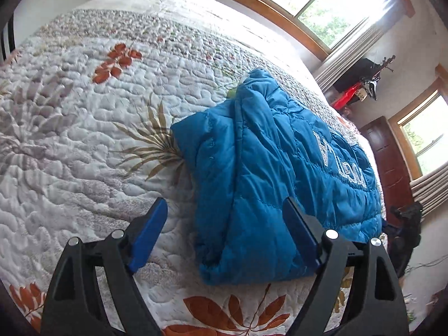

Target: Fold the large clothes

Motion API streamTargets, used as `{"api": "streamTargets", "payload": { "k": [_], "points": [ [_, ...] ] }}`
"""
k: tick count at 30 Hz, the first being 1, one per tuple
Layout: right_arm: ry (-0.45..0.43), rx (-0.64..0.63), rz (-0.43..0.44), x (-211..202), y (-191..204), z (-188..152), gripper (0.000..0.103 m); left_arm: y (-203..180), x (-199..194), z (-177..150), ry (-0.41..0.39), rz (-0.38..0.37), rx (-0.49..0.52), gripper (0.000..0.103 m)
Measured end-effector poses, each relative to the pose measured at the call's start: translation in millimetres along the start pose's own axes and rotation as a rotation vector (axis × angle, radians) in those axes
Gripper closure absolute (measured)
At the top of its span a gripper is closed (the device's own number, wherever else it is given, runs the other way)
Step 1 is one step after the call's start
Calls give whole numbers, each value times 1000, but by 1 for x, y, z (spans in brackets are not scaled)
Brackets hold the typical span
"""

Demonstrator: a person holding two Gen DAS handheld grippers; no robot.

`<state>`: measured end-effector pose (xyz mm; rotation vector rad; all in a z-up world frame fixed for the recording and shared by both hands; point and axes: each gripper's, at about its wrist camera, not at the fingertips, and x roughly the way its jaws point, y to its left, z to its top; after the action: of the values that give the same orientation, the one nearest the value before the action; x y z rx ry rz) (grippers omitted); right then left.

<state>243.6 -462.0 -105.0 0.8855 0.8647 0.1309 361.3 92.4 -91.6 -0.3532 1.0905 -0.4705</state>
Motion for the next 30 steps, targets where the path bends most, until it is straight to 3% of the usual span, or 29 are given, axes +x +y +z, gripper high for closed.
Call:
{"api": "streamTargets", "payload": {
  "k": [6,12,13,14,15,17,20,23,26,30],
  "points": [
    [75,-9,34,38,-5,10,12,8,34,16,51,-142,-14,17],
    [124,-55,7,68,12,23,10,-5,73,39,106,-202,-5,15],
    [127,-60,-3,71,15,24,11,-11,76,42,110,-199,6,19],
    [130,-69,-15,73,18,25,21,-16,79,42,115,-202,18,33],
    [130,-80,-23,75,22,25,29,-21,81,42,123,-212,28,40],
    [132,-81,-7,74,28,22,58,-27,78,42,110,-197,47,62],
    [98,-120,-9,63,44,18,74,-44,63,38,73,-154,92,79],
    [54,-150,17,42,63,11,78,-61,41,33,29,-137,128,86],
    [17,-212,48,12,91,-4,79,-78,10,22,-6,-171,165,88],
    [-26,-323,67,-30,132,-39,79,-93,-55,-11,-101,-184,257,88]
  ]
}}
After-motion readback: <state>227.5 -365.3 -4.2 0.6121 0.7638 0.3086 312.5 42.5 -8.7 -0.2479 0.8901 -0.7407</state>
